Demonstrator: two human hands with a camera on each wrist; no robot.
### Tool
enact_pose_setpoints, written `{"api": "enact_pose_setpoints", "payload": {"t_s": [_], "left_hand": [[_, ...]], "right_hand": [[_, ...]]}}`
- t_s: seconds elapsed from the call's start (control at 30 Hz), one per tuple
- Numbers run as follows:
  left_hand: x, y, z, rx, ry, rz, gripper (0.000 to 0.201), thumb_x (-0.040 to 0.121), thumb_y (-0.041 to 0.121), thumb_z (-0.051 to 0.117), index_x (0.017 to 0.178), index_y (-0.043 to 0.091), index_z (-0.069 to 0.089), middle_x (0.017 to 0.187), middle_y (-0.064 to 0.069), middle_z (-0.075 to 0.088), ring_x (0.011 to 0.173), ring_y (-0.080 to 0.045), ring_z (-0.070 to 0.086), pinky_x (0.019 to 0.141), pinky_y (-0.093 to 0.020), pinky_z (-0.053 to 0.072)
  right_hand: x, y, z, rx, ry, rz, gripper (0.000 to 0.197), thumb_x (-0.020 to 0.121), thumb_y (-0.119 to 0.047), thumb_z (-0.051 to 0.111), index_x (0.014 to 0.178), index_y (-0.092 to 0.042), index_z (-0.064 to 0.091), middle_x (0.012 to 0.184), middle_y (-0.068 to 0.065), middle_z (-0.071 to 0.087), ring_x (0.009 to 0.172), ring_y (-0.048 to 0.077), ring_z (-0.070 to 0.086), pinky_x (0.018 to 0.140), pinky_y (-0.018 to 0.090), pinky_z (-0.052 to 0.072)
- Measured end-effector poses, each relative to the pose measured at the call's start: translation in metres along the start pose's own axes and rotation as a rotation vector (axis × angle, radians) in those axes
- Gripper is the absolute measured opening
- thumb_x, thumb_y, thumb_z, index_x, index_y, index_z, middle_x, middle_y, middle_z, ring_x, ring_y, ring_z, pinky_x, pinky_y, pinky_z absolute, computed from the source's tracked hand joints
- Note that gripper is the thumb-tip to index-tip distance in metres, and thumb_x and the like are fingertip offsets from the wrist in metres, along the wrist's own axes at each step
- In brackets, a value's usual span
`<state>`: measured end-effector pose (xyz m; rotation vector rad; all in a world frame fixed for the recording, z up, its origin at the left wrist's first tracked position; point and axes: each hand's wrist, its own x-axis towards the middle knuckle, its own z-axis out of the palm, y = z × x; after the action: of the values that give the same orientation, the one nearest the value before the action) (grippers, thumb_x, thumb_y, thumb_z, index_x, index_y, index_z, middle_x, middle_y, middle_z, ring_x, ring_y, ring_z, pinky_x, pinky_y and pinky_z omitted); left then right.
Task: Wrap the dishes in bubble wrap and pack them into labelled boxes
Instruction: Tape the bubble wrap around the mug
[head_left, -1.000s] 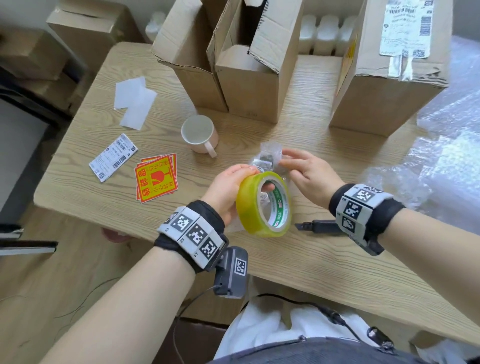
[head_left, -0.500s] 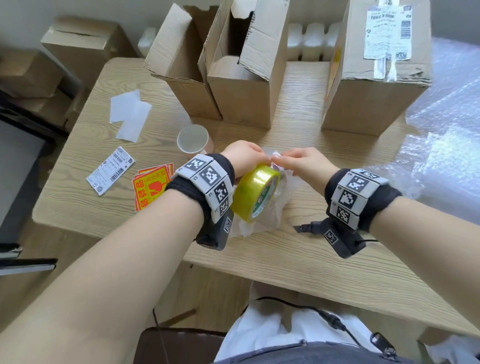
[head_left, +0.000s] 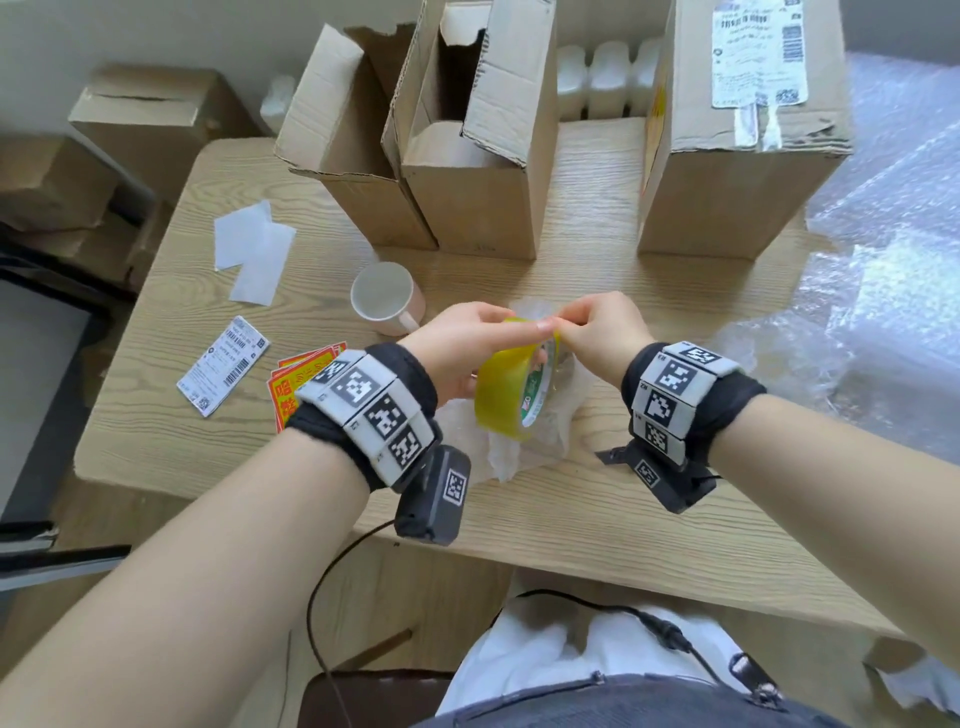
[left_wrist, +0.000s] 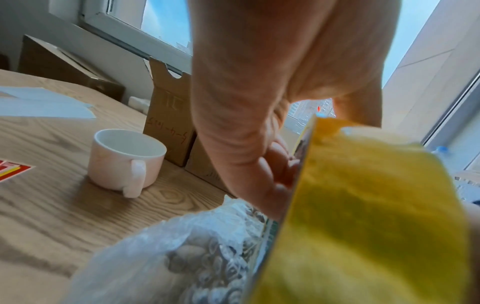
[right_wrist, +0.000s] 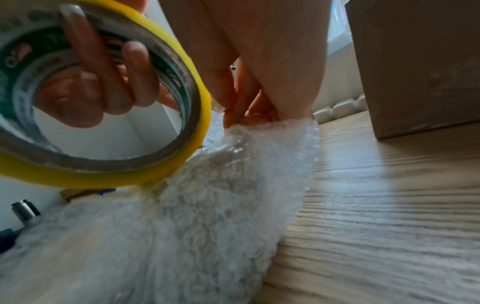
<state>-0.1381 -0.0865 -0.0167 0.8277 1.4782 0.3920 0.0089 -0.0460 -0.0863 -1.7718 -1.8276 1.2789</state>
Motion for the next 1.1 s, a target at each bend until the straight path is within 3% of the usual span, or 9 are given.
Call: {"api": "enact_pose_setpoints", "payload": {"t_s": [0.2, 0.4, 0.5, 0.57, 0.73, 0.83, 0.97, 1.03, 1.1], "left_hand": [[-0.015, -0.009, -0.008, -0.039, 0.007, 0.107, 0.019, 0.089, 0.026, 0.063, 0.105, 0.016, 0.067, 0.087, 0.003, 0.07, 0.077, -0.01, 0.066, 0.067, -0.027, 0.055], [-0.01, 0.003, -0.007, 0.241, 0.162, 0.173, 0.036, 0.075, 0.043, 0.074, 0.095, 0.013, 0.073, 0.098, -0.017, 0.071, 0.09, -0.033, 0.068, 0.081, -0.05, 0.054], [-0.005, 0.009, -0.005, 0.376, 0.182, 0.18, 0.049, 0.076, 0.048, 0.072, 0.095, 0.003, 0.071, 0.091, -0.022, 0.069, 0.076, -0.024, 0.061, 0.07, -0.037, 0.052], [-0.004, 0.012, -0.007, 0.463, 0.193, 0.16, 0.05, 0.081, 0.049, 0.068, 0.089, 0.0, 0.07, 0.076, -0.014, 0.062, 0.068, -0.021, 0.053, 0.065, -0.03, 0.042], [-0.009, 0.006, -0.012, 0.682, 0.296, 0.082, 0.051, 0.084, 0.06, 0.056, 0.07, 0.01, 0.059, 0.057, -0.003, 0.046, 0.054, -0.019, 0.043, 0.056, -0.027, 0.035], [-0.01, -0.003, -0.016, 0.71, 0.316, 0.056, 0.055, 0.084, 0.061, 0.054, 0.066, 0.009, 0.057, 0.052, -0.001, 0.048, 0.051, -0.018, 0.045, 0.055, -0.027, 0.036], [-0.008, -0.014, -0.012, 0.65, 0.308, 0.052, 0.054, 0.082, 0.063, 0.056, 0.069, 0.01, 0.059, 0.062, -0.005, 0.055, 0.054, -0.018, 0.047, 0.058, -0.028, 0.038], [-0.007, -0.019, -0.009, 0.665, 0.309, 0.049, 0.054, 0.082, 0.064, 0.055, 0.07, 0.011, 0.056, 0.065, -0.006, 0.054, 0.057, -0.018, 0.048, 0.058, -0.029, 0.038], [-0.007, -0.023, -0.009, 0.651, 0.309, 0.051, 0.054, 0.082, 0.064, 0.055, 0.07, 0.011, 0.056, 0.064, -0.005, 0.053, 0.056, -0.017, 0.048, 0.056, -0.029, 0.037]], "right_hand": [[-0.001, 0.001, 0.002, -0.015, 0.053, -0.018, 0.022, 0.091, -0.023, 0.058, 0.086, -0.009, 0.074, 0.074, 0.002, 0.062, 0.071, 0.013, 0.052, 0.046, 0.007, 0.034], [-0.004, -0.003, 0.008, -0.08, 0.107, -0.078, 0.02, 0.088, -0.018, 0.058, 0.086, -0.007, 0.075, 0.088, 0.013, 0.069, 0.091, 0.027, 0.059, 0.073, 0.031, 0.038], [-0.004, -0.004, 0.01, -0.109, 0.11, -0.105, 0.021, 0.089, -0.015, 0.056, 0.088, -0.003, 0.073, 0.088, 0.014, 0.065, 0.096, 0.03, 0.057, 0.079, 0.035, 0.039], [-0.003, -0.004, 0.011, -0.109, 0.107, -0.097, 0.021, 0.09, -0.015, 0.055, 0.091, -0.003, 0.073, 0.097, 0.014, 0.065, 0.1, 0.03, 0.056, 0.082, 0.032, 0.039], [0.001, -0.002, 0.017, -0.054, 0.147, -0.031, 0.021, 0.092, -0.022, 0.059, 0.1, -0.008, 0.073, 0.107, 0.011, 0.064, 0.105, 0.025, 0.056, 0.085, 0.024, 0.035], [0.001, 0.001, 0.022, -0.035, 0.184, -0.011, 0.02, 0.091, -0.022, 0.06, 0.1, -0.009, 0.073, 0.107, 0.01, 0.063, 0.105, 0.023, 0.055, 0.089, 0.024, 0.036], [-0.002, 0.003, 0.027, -0.036, 0.234, -0.002, 0.018, 0.089, -0.021, 0.062, 0.097, -0.008, 0.072, 0.103, 0.01, 0.062, 0.1, 0.023, 0.056, 0.088, 0.025, 0.037], [-0.002, 0.004, 0.028, 0.023, 0.274, 0.021, 0.017, 0.084, -0.019, 0.068, 0.098, -0.009, 0.065, 0.097, 0.008, 0.062, 0.091, 0.021, 0.057, 0.084, 0.027, 0.041], [-0.002, 0.005, 0.028, 0.149, 0.312, 0.057, 0.031, 0.076, -0.014, 0.076, 0.096, -0.013, 0.052, 0.087, 0.004, 0.061, 0.079, 0.019, 0.057, 0.077, 0.03, 0.046]]}}
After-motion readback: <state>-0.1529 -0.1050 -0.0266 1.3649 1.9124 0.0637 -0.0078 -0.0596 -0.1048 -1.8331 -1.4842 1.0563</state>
